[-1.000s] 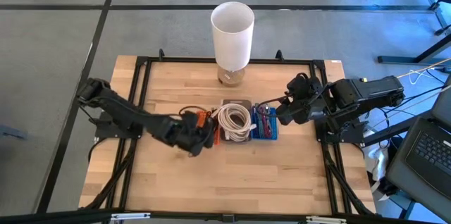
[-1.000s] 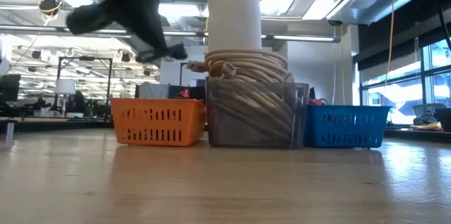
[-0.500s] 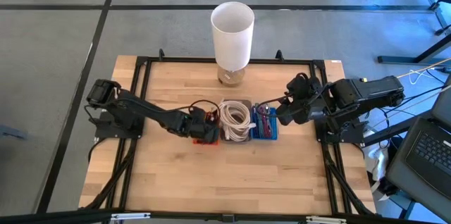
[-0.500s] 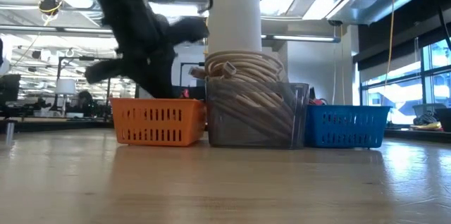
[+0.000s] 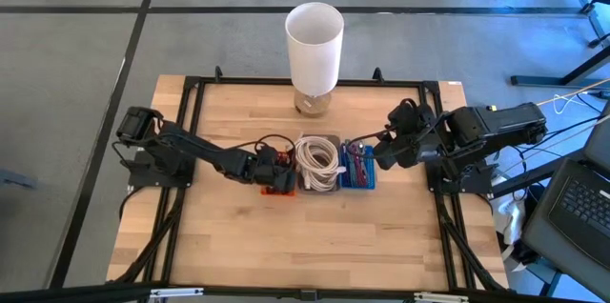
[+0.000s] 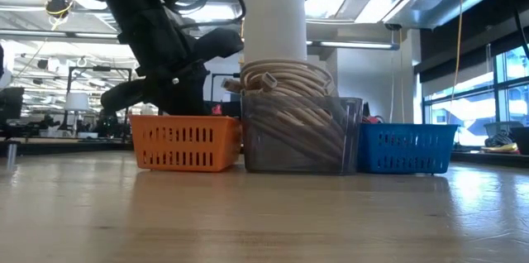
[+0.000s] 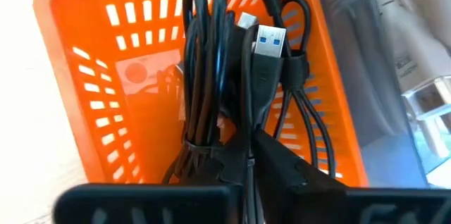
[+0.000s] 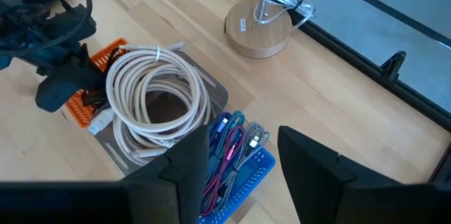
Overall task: Pick & Place USB Port
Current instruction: Put the black charger cable into the orange bin, then return to Home Position
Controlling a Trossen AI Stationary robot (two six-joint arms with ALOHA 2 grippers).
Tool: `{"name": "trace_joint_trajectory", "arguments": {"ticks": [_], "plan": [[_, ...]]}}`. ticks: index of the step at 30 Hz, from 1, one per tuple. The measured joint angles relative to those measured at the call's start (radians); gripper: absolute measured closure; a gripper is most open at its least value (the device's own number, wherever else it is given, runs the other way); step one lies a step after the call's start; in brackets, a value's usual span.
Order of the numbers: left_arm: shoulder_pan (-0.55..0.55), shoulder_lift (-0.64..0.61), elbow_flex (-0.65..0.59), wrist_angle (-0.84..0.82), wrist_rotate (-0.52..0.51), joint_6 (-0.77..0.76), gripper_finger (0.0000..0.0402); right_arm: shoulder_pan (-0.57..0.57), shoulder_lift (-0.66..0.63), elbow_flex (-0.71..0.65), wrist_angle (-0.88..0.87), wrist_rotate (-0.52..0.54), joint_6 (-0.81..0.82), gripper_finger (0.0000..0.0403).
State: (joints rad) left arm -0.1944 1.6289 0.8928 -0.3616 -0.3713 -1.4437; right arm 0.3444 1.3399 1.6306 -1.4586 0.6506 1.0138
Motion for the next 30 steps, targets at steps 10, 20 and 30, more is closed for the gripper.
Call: {"name": "trace_joint_trajectory", "arguments": {"ticks": [10,20,30], "plan": [[-0.002,-0.076,-0.001,-0.016,0.034,0.033,0.0291,0.0,0.0,0.0,0.0,-0.021,0.0,0.0231],[-0.119,-0.302,-0.001,-0.013,-0.09,0.128,0.0268,0.011,0.0,0.0,-0.021,-0.024,0.0,0.0231],[-0.403,-0.509,-0.001,0.096,-0.287,0.46,0.0273,0.06,0.0,0.0,-0.031,-0.018,0.03,0.0231]]}}
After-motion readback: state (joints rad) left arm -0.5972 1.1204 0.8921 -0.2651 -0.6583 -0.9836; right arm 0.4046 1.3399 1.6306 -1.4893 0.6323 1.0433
